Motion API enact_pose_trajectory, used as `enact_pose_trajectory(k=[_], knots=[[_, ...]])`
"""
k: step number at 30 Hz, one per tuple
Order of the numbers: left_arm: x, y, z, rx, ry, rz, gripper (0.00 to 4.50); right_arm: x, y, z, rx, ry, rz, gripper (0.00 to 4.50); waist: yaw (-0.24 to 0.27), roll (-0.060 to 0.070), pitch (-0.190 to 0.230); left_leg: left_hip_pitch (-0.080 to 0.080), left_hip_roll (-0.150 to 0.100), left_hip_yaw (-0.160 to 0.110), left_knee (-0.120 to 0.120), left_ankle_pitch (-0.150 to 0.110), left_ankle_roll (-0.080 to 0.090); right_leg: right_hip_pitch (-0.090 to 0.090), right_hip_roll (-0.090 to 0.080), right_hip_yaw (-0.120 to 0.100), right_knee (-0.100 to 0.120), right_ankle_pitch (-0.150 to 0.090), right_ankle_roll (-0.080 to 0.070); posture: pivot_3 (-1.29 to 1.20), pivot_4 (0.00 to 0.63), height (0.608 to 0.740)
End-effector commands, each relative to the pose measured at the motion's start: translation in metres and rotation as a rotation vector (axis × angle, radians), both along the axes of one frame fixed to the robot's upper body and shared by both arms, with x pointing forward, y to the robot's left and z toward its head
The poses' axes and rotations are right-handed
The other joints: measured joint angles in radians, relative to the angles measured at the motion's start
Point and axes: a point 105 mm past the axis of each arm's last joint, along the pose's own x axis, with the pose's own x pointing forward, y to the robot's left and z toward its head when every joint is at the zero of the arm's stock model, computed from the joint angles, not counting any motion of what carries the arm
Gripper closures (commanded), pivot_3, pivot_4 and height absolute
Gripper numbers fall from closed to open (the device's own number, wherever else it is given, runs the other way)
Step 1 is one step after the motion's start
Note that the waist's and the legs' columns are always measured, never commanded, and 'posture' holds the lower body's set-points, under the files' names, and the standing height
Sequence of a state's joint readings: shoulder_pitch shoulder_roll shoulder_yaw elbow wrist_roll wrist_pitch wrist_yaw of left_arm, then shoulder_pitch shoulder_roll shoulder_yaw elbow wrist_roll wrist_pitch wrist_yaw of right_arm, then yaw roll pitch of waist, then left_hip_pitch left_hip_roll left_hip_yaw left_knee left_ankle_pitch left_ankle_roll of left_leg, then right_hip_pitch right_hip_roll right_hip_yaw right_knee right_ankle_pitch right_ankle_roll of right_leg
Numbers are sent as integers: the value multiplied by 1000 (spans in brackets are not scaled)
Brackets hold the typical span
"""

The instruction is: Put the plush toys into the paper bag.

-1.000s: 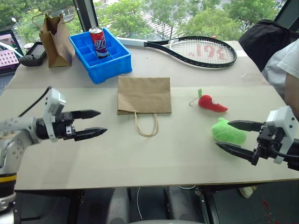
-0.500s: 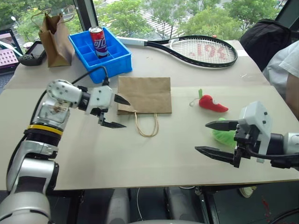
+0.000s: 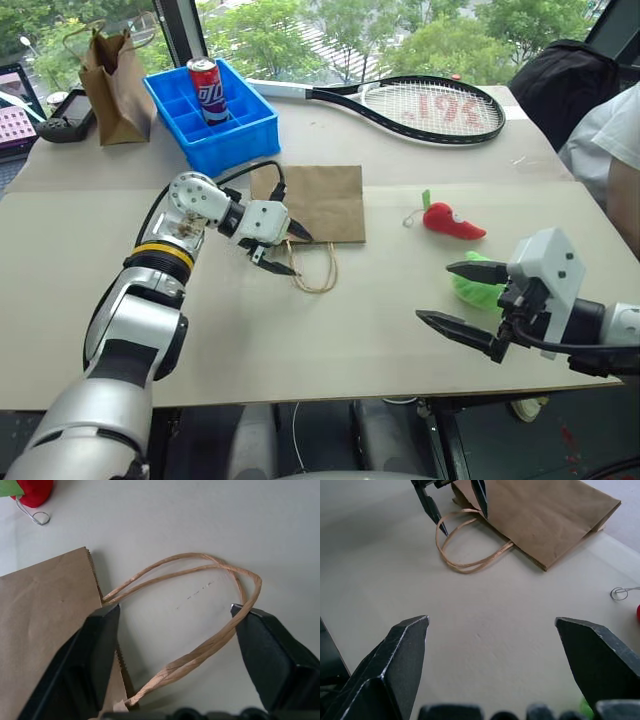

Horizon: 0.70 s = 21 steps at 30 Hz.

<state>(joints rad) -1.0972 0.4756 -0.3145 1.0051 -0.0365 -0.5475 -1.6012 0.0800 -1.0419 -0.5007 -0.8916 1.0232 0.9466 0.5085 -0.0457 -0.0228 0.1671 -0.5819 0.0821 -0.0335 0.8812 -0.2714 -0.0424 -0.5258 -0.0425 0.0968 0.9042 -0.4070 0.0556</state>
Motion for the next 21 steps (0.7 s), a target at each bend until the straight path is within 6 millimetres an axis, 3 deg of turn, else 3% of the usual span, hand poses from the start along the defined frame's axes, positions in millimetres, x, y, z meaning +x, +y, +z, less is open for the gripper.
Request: enact_pose_trajectory(k=[1,3,6,11,18,21], knots=[[4,-2,15,-45,16,14,2617,-4,0,6,-14,-61,-7,0,0,0,0,0,0,0,0,0,0,0,0,0,0,0,0,0,150,656],[4,-5,19,-80,49,28,3342,-5,-1,5,-21,-57,-13,0,0,0,0,0,0,0,0,1,1,0,0,0,1,0,0,0,150,656],[-4,-20,51,-303,290,57,4383,-7,-3,1,-32,-53,-20,0,1,0,0,0,-1,-1,0,1,2,1,0,0,1,0,0,0,150,656],[-23,-23,85,-401,492,27,4455,-9,-1,-1,-44,-65,3,0,-1,0,0,1,-1,-2,0,1,2,2,0,-1,0,0,0,0,150,656],[-49,-33,91,-391,677,84,4455,-5,9,-7,32,-52,-4,0,-1,0,0,2,0,-2,-1,2,2,3,1,-1,1,0,0,0,150,656],[-50,-43,98,-460,737,146,4500,6,22,-11,106,-62,-38,759,0,0,0,2,0,-2,0,2,3,3,1,-1,1,0,0,0,150,656]])
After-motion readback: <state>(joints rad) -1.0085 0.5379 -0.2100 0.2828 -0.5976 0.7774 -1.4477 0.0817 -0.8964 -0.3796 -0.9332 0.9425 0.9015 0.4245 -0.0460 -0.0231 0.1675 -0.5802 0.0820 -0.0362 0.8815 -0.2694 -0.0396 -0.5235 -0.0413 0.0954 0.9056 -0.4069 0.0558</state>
